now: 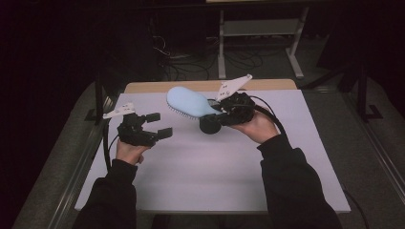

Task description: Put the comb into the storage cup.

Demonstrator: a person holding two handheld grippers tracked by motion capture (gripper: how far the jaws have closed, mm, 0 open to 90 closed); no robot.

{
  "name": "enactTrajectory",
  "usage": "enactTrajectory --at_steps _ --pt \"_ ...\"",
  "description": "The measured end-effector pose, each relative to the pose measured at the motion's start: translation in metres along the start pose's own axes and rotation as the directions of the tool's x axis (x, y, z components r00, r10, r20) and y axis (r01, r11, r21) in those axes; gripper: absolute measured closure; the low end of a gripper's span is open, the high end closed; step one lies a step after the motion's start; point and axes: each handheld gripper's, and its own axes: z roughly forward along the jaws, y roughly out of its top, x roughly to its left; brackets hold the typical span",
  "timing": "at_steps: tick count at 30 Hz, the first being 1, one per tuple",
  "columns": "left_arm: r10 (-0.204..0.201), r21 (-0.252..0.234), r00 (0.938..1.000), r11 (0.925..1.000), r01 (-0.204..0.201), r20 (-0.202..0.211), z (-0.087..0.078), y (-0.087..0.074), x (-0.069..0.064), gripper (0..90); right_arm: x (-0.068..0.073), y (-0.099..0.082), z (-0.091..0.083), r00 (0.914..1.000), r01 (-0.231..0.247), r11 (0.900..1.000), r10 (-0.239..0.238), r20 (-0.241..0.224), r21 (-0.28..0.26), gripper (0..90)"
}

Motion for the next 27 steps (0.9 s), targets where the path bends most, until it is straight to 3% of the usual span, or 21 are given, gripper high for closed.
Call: enactTrajectory --at_steps 27 --pt "-0.01 -0.003 0.9996 0.9999 0.01 0.028 0.019 0.029 -0.005 0.1 0.004 0.007 0.021 0.9997 0.001 0.9982 -0.003 -0.026 -0.059 67.8"
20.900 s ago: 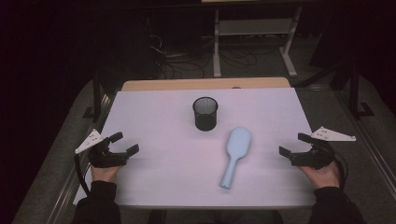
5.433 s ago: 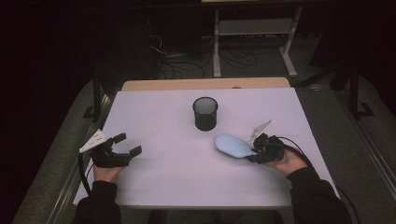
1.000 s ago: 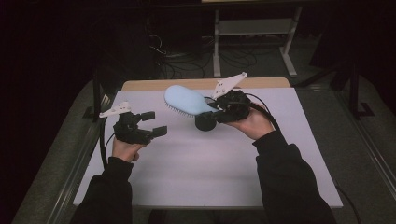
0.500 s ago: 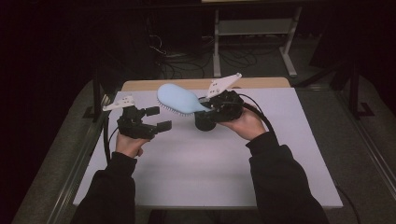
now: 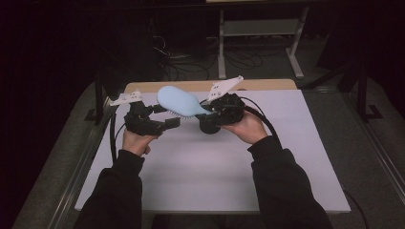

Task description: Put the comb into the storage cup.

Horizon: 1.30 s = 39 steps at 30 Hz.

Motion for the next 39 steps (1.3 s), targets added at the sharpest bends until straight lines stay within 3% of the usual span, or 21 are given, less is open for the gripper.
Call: enactTrajectory --at_steps 8,13,17,23,29,34,39 --pt "0.0 0.01 1.0 1.0 0.0 -0.006 0.007 0.005 -0.001 0.4 0.002 0.0 0.007 1.0 -0.003 1.0 0.003 -0.002 -0.006 67.8" --pt "-0.002 0.003 0.9995 1.0 0.002 -0.031 0.007 0.007 0.001 1.9 0.001 -0.001 0.011 0.9999 -0.011 0.9999 0.011 -0.007 -0.005 67.9" --pt "-0.048 -0.034 0.9986 0.9983 0.047 -0.023 0.007 0.007 0.006 4.9 0.001 -0.002 0.015 0.9999 -0.01 0.9999 0.01 -0.005 0.004 67.9" --pt "-0.078 -0.059 0.9967 0.9953 0.076 -0.023 0.011 0.006 0.009 6.8 -0.001 -0.003 0.019 0.9999 -0.012 0.9998 0.012 0.002 0.014 67.9" --pt "-0.084 -0.075 0.9957 0.9939 0.081 -0.038 0.011 0.007 0.009 11.9 -0.001 -0.004 0.02 0.9998 -0.01 0.9997 0.01 0.015 0.021 68.0" --pt "-0.109 -0.092 0.9938 0.9901 0.106 -0.023 0.01 0.007 0.011 14.9 -0.001 -0.005 0.021 0.9998 -0.009 0.9996 0.008 0.02 0.028 68.1" --pt "-0.121 -0.085 0.9911 0.9896 0.116 -0.057 0.012 0.006 0.011 17.8 0.001 -0.006 0.026 0.9995 -0.004 0.9993 0.003 0.032 0.038 68.1"
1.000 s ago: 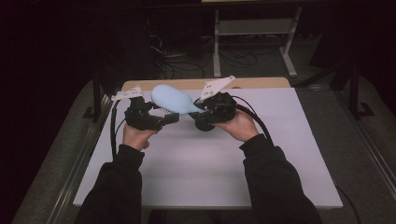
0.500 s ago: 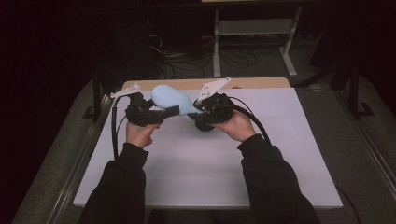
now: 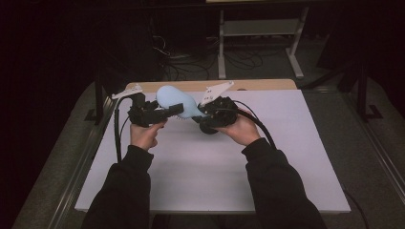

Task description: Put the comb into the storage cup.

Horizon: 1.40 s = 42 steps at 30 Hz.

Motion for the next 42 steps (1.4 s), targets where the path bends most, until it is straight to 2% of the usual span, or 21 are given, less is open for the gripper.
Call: enactTrajectory --at_steps 3,9,14,19,23,25,30,34,39,42 --pt "-0.005 -0.014 1.0 0.9999 0.005 0.001 0.0 -0.001 0.001 20.7 0.0 -0.001 0.002 1.0 -0.002 1.0 0.002 0.001 0.005 68.1" --pt "0.009 -0.036 0.9997 0.9993 -0.01 -0.024 0.0 -0.003 0.0 32.3 0.002 -0.004 0.005 1.0 0.004 0.9999 -0.004 0.007 0.015 68.2" --pt "-0.007 -0.053 0.9993 0.9986 0.005 -0.038 0.002 -0.005 -0.001 36.6 0.003 -0.006 0.008 0.9999 0.001 0.9996 -0.002 0.01 0.028 68.2" --pt "-0.067 -0.058 0.9977 0.9961 0.066 -0.009 0.005 -0.005 0.002 40.7 0.002 -0.008 0.009 0.9999 -0.002 0.9994 0.001 0.016 0.035 68.2" --pt "-0.095 -0.051 0.9952 0.994 0.096 0.026 0.005 -0.005 0.004 43.7 0.003 -0.01 0.009 0.9998 -0.011 0.9994 0.011 0.018 0.033 68.2" --pt "-0.098 -0.045 0.9948 0.9941 0.099 0.03 0.004 -0.005 0.003 45.4 0.005 -0.009 0.009 0.9996 -0.006 0.9991 0.005 0.028 0.043 68.2" --pt "-0.044 -0.036 0.999 0.9984 0.044 0.005 0.005 -0.003 -0.008 49.7 0.007 -0.009 0.011 0.999 -0.022 0.9984 0.02 0.04 0.051 68.0" --pt "-0.003 -0.014 1.0 0.9999 0.003 0.002 0.007 0.003 -0.013 52.1 0.006 -0.012 0.012 0.9977 -0.065 0.9975 0.065 0.019 0.026 67.9" --pt "0.04 0.007 0.9992 0.9992 -0.039 -0.009 0.01 0.008 -0.018 53.4 0.004 -0.013 0.012 0.9943 -0.104 0.9944 0.104 0.022 0.015 66.0" --pt "0.085 0.027 0.9954 0.9961 -0.084 -0.045 0.01 0.011 -0.023 54.1 0.002 -0.013 0.011 0.9915 -0.128 0.9917 0.128 0.021 0.007 63.4"
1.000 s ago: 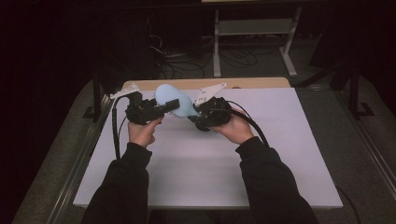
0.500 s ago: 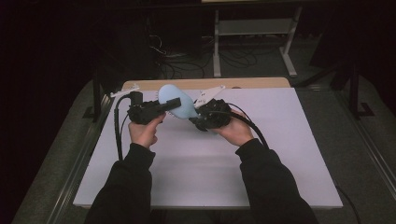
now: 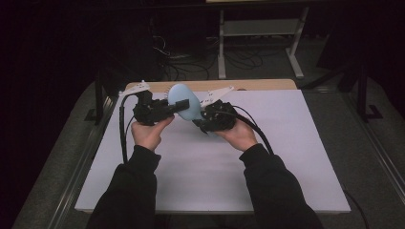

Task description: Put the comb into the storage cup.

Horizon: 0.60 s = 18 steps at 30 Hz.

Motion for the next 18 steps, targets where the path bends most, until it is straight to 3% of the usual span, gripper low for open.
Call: enactTrajectory --at_steps 2,7,13,18 --pt "0.032 0.01 0.9993 0.9994 -0.032 -0.017 -0.001 0.003 -0.003 54.4 -0.001 0.0 -0.002 0.9999 -0.015 0.9999 0.015 0.003 -0.002 60.4" --pt "0.048 -0.006 0.9988 0.9988 -0.048 -0.007 -0.002 0.009 -0.007 54.7 -0.005 0.0 -0.006 0.9988 -0.049 0.9987 0.05 0.003 -0.009 53.1" --pt "0.069 -0.018 0.9976 0.9974 -0.069 -0.006 -0.005 0.02 -0.013 54.6 -0.011 -0.002 -0.012 0.9944 -0.095 0.9954 0.094 -0.048 -0.016 36.6" --pt "0.093 -0.015 0.9955 0.9955 -0.093 -0.015 -0.008 0.029 -0.016 54.5 -0.015 -0.006 -0.018 0.99 -0.133 0.9911 0.132 -0.048 -0.008 18.4"
